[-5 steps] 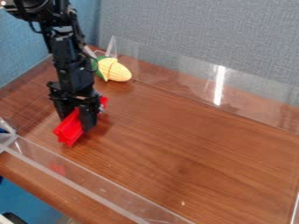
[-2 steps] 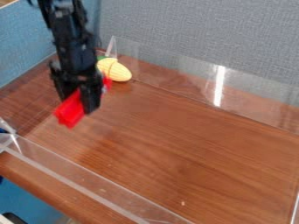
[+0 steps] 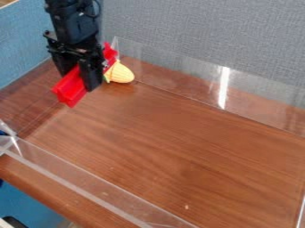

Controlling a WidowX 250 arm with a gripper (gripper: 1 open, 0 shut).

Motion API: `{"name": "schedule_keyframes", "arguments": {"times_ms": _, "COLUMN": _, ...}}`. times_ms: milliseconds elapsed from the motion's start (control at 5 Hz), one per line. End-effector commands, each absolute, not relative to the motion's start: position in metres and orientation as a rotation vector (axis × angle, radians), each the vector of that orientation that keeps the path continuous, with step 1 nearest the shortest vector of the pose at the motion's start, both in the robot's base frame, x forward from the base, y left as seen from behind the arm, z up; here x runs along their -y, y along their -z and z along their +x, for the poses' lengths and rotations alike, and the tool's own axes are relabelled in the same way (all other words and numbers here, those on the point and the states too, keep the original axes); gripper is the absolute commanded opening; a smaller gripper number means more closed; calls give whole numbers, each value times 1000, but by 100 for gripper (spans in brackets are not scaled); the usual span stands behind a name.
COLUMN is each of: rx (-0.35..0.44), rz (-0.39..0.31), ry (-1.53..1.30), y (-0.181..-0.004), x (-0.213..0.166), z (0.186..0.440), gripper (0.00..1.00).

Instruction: Put the red object to the right side of the table

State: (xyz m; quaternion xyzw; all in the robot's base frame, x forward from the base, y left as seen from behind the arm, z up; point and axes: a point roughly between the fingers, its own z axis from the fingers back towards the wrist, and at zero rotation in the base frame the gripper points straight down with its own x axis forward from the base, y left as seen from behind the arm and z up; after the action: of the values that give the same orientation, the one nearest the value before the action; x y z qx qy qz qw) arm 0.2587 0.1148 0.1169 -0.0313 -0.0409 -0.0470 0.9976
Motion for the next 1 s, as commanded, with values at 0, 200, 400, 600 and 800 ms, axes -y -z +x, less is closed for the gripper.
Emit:
{"name": "schedule_keyframes", "arguments": {"times_ms": 0, "rx": 146, "rz": -43, "ry": 211, "y": -137, "x": -104, "z": 259, "gripper": 0}}
{"name": "schedule_keyframes", "arguments": {"times_ms": 200, "rx": 152, "rz": -51, "ry": 234, "y": -147, "x": -81, "z": 261, "gripper": 0}}
{"name": "schedule_keyframes", "arguments": {"times_ms": 400, "rx": 159, "rz": -66, "ry": 286, "y": -159, "x": -38, "z": 267, "gripper": 0}}
{"name": "schedule_keyframes", "arguments": {"times_ms": 600, "rx": 153, "rz": -83, "ry": 377, "y": -154, "x": 4, "z": 277, "gripper": 0}}
{"name": "schedule_keyframes", "arguments": {"times_ms": 800, "rx": 135, "rz": -93, "ry": 447, "y": -143, "x": 43, "z": 285, "gripper": 0}}
